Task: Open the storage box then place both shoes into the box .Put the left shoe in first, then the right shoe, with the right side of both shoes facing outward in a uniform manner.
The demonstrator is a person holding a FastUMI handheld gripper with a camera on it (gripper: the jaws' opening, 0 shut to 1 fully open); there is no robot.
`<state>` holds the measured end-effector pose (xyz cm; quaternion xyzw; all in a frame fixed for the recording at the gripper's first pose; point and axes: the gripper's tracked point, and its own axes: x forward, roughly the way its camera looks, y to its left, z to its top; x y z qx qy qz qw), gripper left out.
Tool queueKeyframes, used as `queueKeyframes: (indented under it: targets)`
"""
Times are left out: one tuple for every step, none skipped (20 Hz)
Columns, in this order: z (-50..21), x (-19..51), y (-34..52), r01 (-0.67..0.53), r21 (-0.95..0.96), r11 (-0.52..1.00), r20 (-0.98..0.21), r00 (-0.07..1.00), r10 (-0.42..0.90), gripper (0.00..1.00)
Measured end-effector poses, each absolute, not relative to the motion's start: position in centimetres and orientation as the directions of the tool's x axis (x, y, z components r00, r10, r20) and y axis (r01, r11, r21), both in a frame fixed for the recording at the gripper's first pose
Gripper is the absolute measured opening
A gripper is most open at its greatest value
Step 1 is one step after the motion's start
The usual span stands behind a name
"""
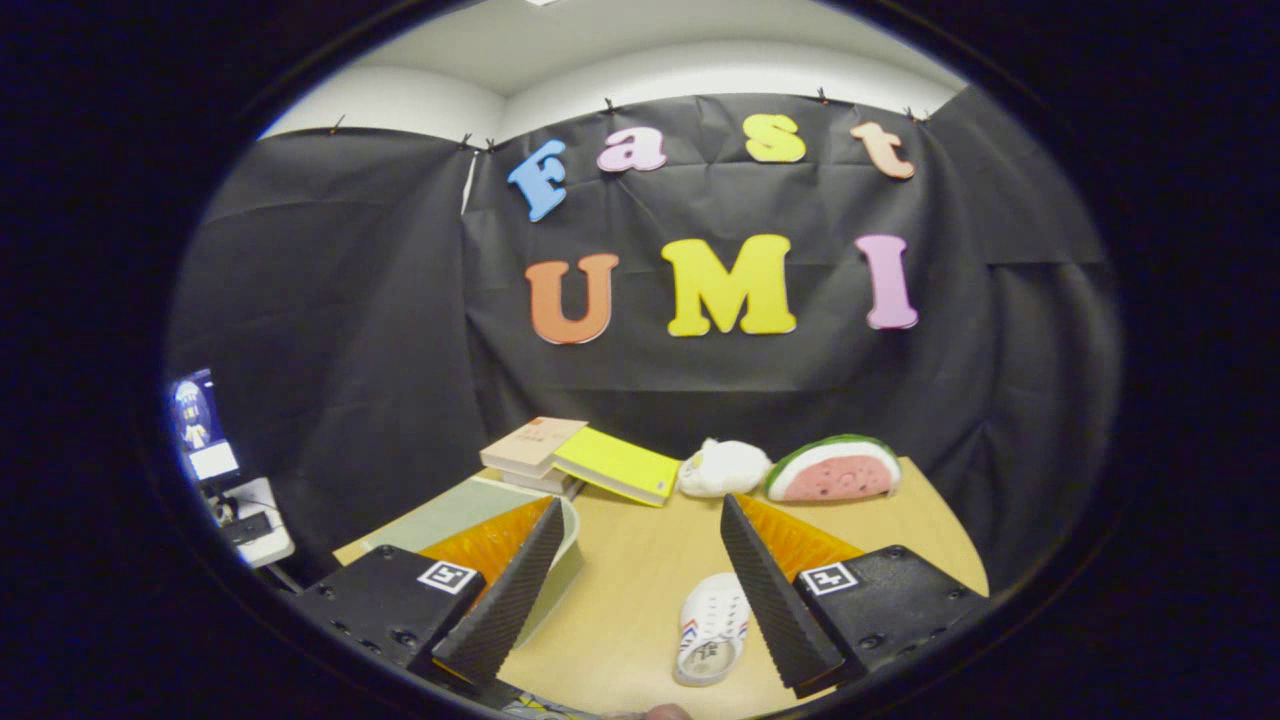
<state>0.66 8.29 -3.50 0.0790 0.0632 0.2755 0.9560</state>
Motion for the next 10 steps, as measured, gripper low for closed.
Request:
queueKeyframes:
  targets:
    - [-4.3,0.7,9.4,-0.554,0.211,0.805,-0.092,0.809,0.581,1.00]
    - [-5.2,0.9,10.6,-0.582,0.238,0.778,-0.108,0.780,0.617,1.00]
    - [-6.2,1.0,11.8,-0.609,0.266,0.747,-0.124,0.747,0.653,1.00]
    - [-7.2,1.1,13.0,-0.631,0.294,0.718,-0.143,0.714,0.685,1.00]
    - [-8.2,1.0,14.3,-0.651,0.324,0.687,-0.157,0.679,0.717,1.00]
    - [-9.2,1.2,15.5,-0.663,0.350,0.662,-0.173,0.649,0.741,1.00]
    - [-10.4,1.2,16.7,-0.673,0.375,0.638,-0.187,0.619,0.763,1.00]
    - [-11.4,1.2,17.9,-0.680,0.402,0.613,-0.202,0.587,0.784,1.00]
    - [-12.4,0.9,19.1,-0.687,0.423,0.591,-0.221,0.555,0.802,1.00]
    - [-13.3,0.8,20.2,-0.692,0.447,0.566,-0.231,0.522,0.821,1.00]
